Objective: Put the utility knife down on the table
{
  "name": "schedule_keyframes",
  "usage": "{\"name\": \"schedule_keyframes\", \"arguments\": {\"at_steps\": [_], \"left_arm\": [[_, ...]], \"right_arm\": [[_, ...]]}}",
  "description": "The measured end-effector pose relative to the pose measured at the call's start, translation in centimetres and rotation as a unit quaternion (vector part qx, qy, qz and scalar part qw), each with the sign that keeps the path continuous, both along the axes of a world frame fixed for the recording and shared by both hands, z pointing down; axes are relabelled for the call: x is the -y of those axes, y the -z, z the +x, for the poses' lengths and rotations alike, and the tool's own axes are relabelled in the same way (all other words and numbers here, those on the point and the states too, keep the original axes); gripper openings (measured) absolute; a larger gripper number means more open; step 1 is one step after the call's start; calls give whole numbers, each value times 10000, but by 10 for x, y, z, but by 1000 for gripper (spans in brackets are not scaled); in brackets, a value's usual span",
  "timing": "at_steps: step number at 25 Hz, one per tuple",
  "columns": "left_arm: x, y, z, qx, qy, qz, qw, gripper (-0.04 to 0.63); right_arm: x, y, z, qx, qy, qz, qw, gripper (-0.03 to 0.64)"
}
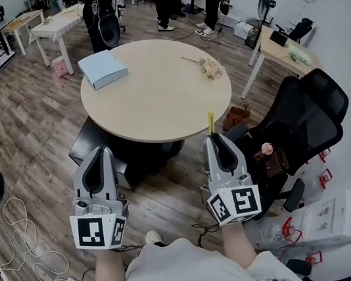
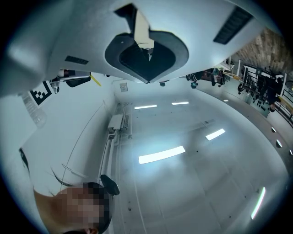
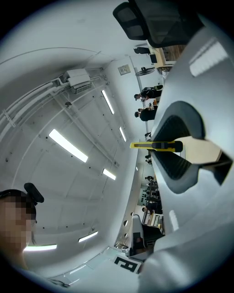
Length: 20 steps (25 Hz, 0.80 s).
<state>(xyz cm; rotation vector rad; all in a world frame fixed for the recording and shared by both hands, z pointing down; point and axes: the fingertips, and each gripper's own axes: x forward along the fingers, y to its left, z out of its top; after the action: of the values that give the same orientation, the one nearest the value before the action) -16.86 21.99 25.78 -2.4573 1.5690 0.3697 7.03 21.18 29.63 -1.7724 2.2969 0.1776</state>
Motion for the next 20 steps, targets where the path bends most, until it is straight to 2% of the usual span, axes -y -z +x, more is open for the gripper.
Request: {"name": "schedule_keyframes", "arguments": {"at_steps": [12, 20], "left_arm": [[56, -9, -33, 31, -133, -13, 9999, 8], [95, -25, -19, -22, -305, -163, 9994, 8]], "right_arm": [[50, -11, -27, 198, -146, -28, 9997, 74], [84, -24, -14, 218, -211, -204, 9993, 74]]}}
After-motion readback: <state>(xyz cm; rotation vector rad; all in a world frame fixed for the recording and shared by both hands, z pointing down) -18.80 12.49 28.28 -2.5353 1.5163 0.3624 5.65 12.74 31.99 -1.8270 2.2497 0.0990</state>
